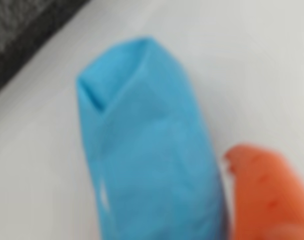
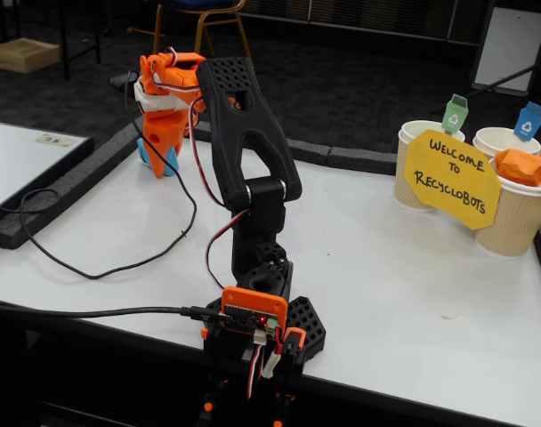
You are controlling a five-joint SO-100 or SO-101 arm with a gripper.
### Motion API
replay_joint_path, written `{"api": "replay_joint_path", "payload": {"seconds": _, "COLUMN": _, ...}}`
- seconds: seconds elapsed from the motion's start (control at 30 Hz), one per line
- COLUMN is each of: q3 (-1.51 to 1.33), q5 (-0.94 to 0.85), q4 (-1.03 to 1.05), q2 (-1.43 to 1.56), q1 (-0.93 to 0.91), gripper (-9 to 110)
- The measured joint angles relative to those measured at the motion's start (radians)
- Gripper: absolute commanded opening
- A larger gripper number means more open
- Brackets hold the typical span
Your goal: Sort rubbish by color.
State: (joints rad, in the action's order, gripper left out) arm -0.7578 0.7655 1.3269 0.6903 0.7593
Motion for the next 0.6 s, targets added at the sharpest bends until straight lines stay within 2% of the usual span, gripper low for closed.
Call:
{"api": "replay_joint_path", "payload": {"seconds": 0.43, "q3": 0.0, "q5": 0.002, "q4": -0.037, "q2": -0.002, "q1": 0.0, "gripper": 0}}
{"api": "replay_joint_path", "payload": {"seconds": 0.6, "q3": -0.002, "q5": -0.046, "q4": 0.015, "q2": 0.032, "q1": 0.0, "gripper": 0}}
